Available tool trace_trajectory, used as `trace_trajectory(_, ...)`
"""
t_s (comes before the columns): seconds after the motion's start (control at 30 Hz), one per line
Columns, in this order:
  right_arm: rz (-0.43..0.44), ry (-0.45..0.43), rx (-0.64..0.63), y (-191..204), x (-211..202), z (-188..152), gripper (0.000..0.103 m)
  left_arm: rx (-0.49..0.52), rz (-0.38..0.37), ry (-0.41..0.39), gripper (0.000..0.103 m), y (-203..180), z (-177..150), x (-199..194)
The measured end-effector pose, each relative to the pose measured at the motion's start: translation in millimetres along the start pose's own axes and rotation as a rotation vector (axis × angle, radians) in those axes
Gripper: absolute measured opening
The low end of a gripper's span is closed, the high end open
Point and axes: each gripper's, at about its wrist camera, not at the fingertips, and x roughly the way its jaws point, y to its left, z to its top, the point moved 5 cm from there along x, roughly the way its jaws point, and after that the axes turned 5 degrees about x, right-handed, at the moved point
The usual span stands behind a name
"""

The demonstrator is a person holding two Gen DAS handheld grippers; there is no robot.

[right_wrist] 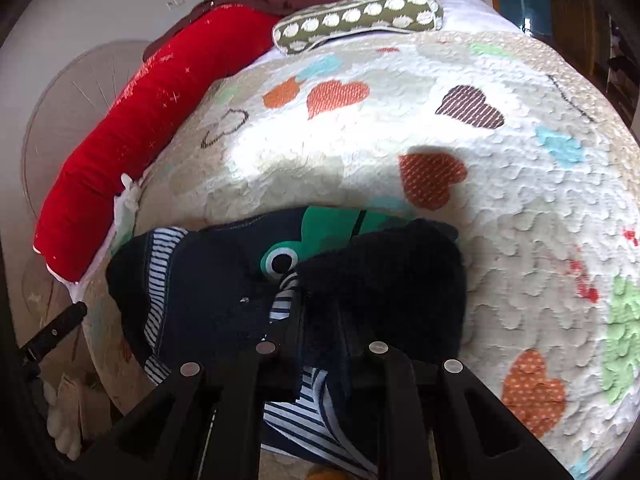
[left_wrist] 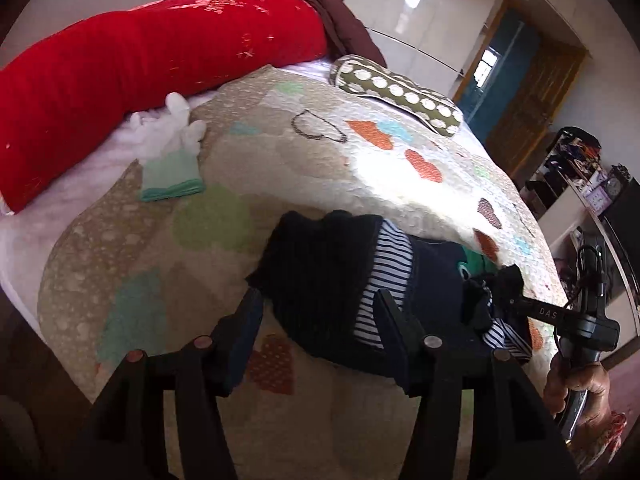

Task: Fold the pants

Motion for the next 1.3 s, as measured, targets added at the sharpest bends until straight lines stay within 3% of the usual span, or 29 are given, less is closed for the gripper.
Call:
trace_trajectory(0.1,-0.062,0.021,-0.059,1,10,-10,0.017,-0.086,-0.006,0.023,0.058,24,-8,7)
trace_trajectory(0.23,-0.088,-0.014,-0.099,9,-22,-8,0.017,-0.164,-0.04,0.052,0.058,41,-18,21)
trace_trajectory(0.3,-0.055,-0.046,-0.113,24,-41,-7,0.027,-0.19,-0.058,0.069,0.058,44,-22,31)
trace_trajectory(0.37,0.008,-0.049,-0.135,47,-52,-1,0.048,-0.21,-0.075,0.084,0.058,44,-27,43)
trace_trajectory(0.43,0.067,-0.018,-0.175,80,-47,3,0.05,-0.217,-0.088,0.076,0.057,42,-31,47)
trace_trajectory(0.53,0.139,0.073,-0.22,131,-19,5,0.052,-0.204,-0.148,0.09,0.018,38,-34,46)
trace_trajectory(0.67,0.178,0.218,-0.29,192,28,6,0.056,-0.237,-0.171,0.057,0.017,47,-37,32)
trace_trajectory(0.73,0.153,0.296,-0.337,216,56,2,0.059,-0.245,-0.178,0.031,0.019,52,-39,20)
trace_trajectory(0.83,0.068,0.398,-0.377,237,99,-3,0.065,-0.257,-0.191,-0.005,0.034,60,-39,7)
trace_trajectory(1.03,-0.172,0.465,-0.473,260,152,-14,0.076,-0.267,-0.185,-0.032,0.044,71,-43,-1)
trace_trajectory(1.1,-0.231,0.474,-0.518,262,160,-21,0.075,-0.271,-0.186,-0.023,0.045,74,-45,1)
trace_trajectory(1.13,-0.244,0.464,-0.539,262,160,-23,0.07,-0.269,-0.184,-0.018,0.045,73,-46,2)
trace_trajectory(1.17,-0.26,0.446,-0.559,262,159,-24,0.051,-0.267,-0.183,-0.014,0.045,73,-48,3)
trace_trajectory(1.23,-0.282,0.406,-0.574,258,151,-22,0.031,-0.266,-0.186,-0.007,0.045,70,-47,4)
trace_trajectory(1.27,-0.265,0.391,-0.562,256,145,-20,0.023,-0.263,-0.189,-0.004,0.045,68,-47,4)
trace_trajectory(1.3,-0.246,0.375,-0.549,253,137,-16,0.022,-0.257,-0.19,-0.001,0.045,65,-47,5)
